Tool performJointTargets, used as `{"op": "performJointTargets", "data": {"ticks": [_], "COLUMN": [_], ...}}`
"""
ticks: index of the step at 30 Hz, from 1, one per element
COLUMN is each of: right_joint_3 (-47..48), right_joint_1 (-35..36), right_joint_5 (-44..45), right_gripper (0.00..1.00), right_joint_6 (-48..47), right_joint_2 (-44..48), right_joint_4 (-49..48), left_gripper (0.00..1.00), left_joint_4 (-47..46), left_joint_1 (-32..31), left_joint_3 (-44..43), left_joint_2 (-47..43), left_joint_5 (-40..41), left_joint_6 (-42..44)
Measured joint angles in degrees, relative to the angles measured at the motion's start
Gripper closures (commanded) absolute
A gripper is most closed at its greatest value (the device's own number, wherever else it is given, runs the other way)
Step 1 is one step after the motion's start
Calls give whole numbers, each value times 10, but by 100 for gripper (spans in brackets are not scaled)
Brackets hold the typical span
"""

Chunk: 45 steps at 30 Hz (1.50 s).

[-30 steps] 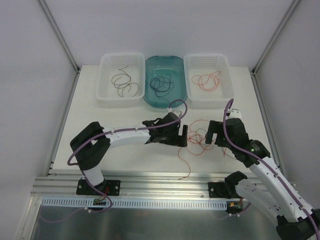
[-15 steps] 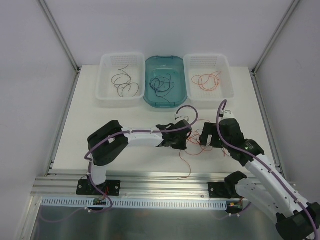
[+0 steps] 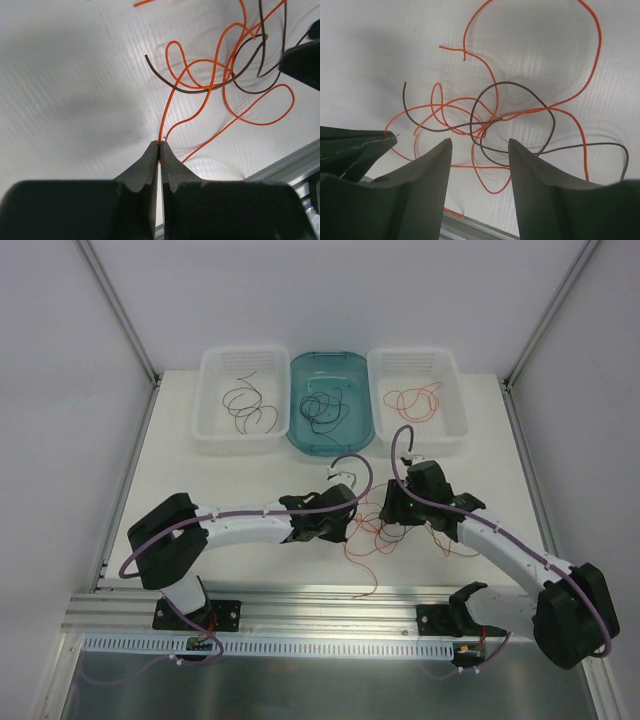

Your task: Untangle the cables

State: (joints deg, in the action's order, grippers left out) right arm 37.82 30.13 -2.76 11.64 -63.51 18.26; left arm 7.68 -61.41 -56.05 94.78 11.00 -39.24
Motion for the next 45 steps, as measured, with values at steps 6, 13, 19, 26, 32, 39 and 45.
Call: {"op": "performJointTargets", "data": {"ticks": [6,13,19,26,32,39,45], "right_joint_3": [35,38,40,82,166,273,308], "right_joint_1": [43,56,56,56,56,56,56], "right_joint_5": [8,39,75,130,154,194,271], "right_gripper": [58,87,99,99,99,99,99], "right_joint_6": [17,28,24,-1,-33,-76,-101], "right_joint_2": [-96,-149,-133,-27,100,224,290], "right_joint_4": [-31,-52,-36,42,108,150,163], "left_gripper": [100,100,100,100,100,100,100], "left_joint_4": [2,3,4,6,10,36,57], "left_joint_1": [0,3,25,68,140,221,283], "left_joint_3": [12,18,43,83,139,198,239], "left_joint_2": [-18,-18,-21,-63,-111,-187,-251], "left_joint_5": [1,1,2,5,5,23,49], "left_joint_6": [13,14,14,14,13,9,-4]}}
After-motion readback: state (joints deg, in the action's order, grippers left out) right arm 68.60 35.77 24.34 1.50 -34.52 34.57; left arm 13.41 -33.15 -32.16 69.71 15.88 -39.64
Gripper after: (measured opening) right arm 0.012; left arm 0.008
